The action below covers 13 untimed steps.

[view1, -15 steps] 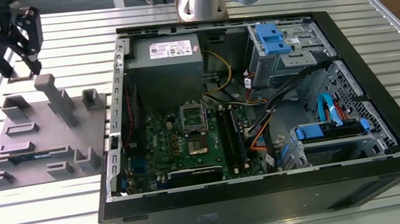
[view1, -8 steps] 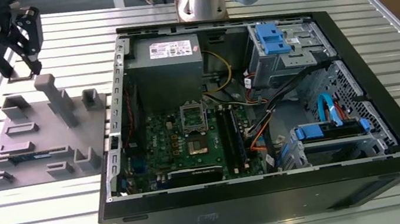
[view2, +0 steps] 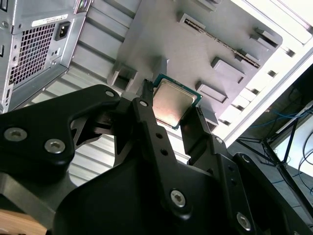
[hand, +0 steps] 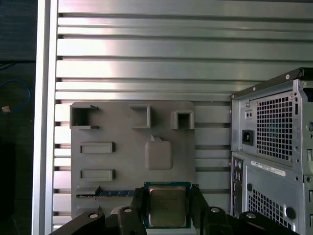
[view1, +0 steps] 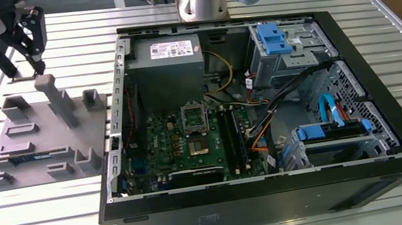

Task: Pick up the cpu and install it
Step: 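Place the cpu into insertion slot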

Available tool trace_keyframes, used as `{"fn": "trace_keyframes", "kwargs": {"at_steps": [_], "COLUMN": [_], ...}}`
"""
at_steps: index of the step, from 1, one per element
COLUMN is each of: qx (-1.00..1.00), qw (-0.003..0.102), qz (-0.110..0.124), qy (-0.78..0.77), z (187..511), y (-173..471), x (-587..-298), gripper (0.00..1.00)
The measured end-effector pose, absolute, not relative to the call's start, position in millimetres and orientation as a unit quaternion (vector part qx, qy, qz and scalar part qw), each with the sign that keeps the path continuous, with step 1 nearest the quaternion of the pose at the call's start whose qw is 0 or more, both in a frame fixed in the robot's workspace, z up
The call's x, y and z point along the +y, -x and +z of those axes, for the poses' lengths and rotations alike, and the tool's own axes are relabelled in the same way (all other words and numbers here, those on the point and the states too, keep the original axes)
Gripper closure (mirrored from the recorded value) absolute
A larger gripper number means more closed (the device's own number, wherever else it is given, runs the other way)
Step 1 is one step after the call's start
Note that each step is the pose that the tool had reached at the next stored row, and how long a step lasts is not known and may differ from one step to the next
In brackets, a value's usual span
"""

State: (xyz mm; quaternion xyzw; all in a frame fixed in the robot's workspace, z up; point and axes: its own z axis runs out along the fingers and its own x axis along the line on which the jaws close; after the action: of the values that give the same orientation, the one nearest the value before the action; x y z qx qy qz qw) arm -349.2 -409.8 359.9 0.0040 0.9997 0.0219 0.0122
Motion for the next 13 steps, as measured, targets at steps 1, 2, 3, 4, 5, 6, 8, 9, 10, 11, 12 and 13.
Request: {"fn": "trace_keyframes", "kwargs": {"at_steps": [1, 2, 3, 4, 5, 6, 8, 9, 10, 11, 12, 13], "qx": [1.000, 1.000, 1.000, 1.000, 1.000, 1.000, 1.000, 1.000, 1.000, 1.000, 1.000, 1.000], "qw": [0.012, 0.012, 0.012, 0.012, 0.012, 0.012, 0.012, 0.012, 0.012, 0.012, 0.012, 0.012], "qz": [0.022, 0.022, 0.022, 0.022, 0.022, 0.022, 0.022, 0.022, 0.022, 0.022, 0.022, 0.022], "qy": [-0.004, -0.004, -0.004, -0.004, -0.004, -0.004, -0.004, -0.004, -0.004, -0.004, -0.004, -0.004], "z": [360, 360, 360, 360, 360, 360, 359, 359, 359, 359, 359, 359], "y": [348, 346, 343, 341, 339, 337, 333, 331, 329, 327, 325, 322], "x": [-410, -410, -410, -410, -410, -410, -410, -410, -410, -410, -410, -410], "gripper": [0.53, 0.53, 0.53, 0.53, 0.53, 0.53, 0.53, 0.53, 0.53, 0.53, 0.53, 0.53]}}
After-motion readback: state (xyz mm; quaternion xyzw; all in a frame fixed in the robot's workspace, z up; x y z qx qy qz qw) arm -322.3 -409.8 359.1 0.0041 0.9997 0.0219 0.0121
